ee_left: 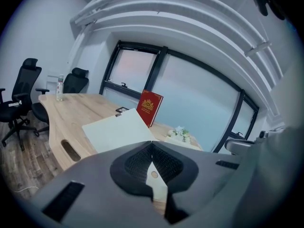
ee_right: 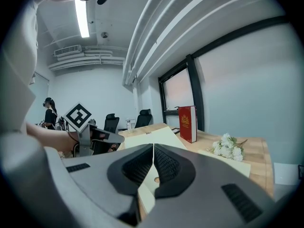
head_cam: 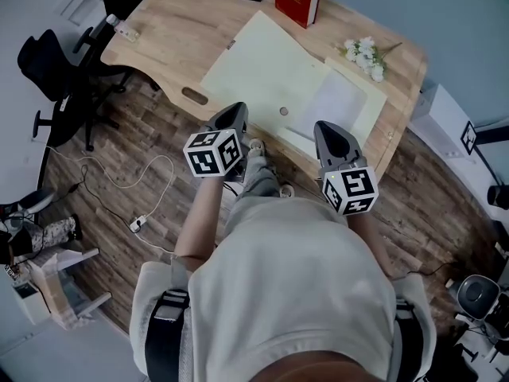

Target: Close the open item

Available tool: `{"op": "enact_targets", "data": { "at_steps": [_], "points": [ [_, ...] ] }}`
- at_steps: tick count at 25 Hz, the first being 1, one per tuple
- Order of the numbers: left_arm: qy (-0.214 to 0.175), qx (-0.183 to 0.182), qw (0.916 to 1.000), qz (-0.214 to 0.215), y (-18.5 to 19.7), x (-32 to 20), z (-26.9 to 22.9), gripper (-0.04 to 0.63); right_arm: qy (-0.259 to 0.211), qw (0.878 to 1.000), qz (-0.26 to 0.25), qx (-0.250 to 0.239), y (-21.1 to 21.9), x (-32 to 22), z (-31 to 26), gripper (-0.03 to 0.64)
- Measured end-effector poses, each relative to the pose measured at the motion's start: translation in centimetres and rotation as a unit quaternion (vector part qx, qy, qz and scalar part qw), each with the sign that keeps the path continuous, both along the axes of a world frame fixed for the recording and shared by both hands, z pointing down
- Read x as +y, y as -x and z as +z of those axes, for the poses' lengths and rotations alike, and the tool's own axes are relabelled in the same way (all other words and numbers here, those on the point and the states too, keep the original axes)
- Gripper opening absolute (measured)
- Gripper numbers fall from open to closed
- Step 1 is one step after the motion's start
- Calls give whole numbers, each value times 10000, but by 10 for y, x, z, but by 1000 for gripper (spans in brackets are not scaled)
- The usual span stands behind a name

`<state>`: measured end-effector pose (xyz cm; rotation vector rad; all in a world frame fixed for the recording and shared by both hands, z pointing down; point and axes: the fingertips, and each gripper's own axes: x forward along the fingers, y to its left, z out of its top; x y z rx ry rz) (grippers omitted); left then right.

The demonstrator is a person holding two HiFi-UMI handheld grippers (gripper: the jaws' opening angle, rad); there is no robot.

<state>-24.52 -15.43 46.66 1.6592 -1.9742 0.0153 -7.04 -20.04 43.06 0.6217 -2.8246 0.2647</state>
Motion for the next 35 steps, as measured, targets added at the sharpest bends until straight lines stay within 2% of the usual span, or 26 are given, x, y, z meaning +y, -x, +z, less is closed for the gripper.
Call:
{"op": "enact_targets", "data": {
  "at_steps": [7, 16, 26, 32, 35],
  "points": [
    [44, -210, 9996, 168, 35, -19, -12, 20, -4, 10000, 61, 73, 8, -8, 5, 20],
    [381, -446, 9976, 381, 81, -43, -11, 20, 53, 9998, 123, 178, 17, -23, 16, 20],
    [882, -842, 9878, 971, 117, -84, -7, 20, 110, 9994, 275, 177, 28, -40, 20, 20],
    [1220, -722, 9785, 1501, 131, -107, 4, 21, 140, 9988, 432, 206, 30, -46, 24, 20],
    [1352, -571, 9768, 1557, 141, -115, 11, 21, 159, 9983, 514, 221, 29, -49, 25, 20]
  ]
}}
